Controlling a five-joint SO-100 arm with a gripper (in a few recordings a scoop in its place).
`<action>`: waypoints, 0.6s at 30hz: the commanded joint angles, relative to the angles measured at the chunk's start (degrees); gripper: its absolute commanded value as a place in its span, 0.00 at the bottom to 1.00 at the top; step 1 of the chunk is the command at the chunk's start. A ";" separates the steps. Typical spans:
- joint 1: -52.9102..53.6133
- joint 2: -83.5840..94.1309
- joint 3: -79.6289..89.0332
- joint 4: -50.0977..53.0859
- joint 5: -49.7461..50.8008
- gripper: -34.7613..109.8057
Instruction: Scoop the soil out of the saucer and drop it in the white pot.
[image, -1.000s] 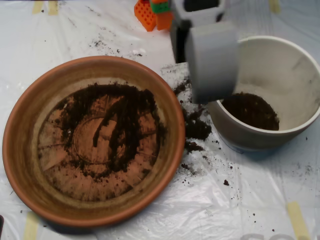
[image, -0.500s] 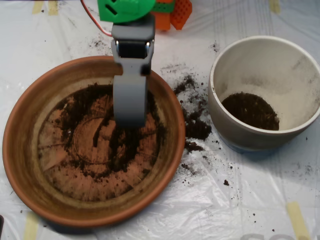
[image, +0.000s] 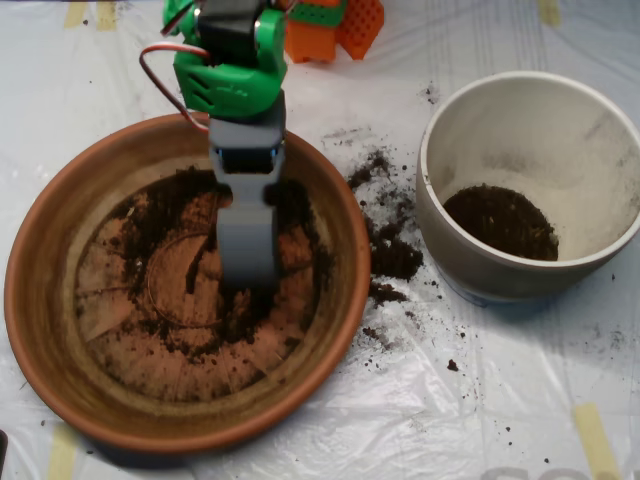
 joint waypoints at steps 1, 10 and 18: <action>1.67 -4.22 -5.01 0.26 -1.49 0.62; 1.05 -15.47 -16.44 0.79 -4.04 0.63; 0.44 -15.56 -17.75 -1.85 -3.34 0.64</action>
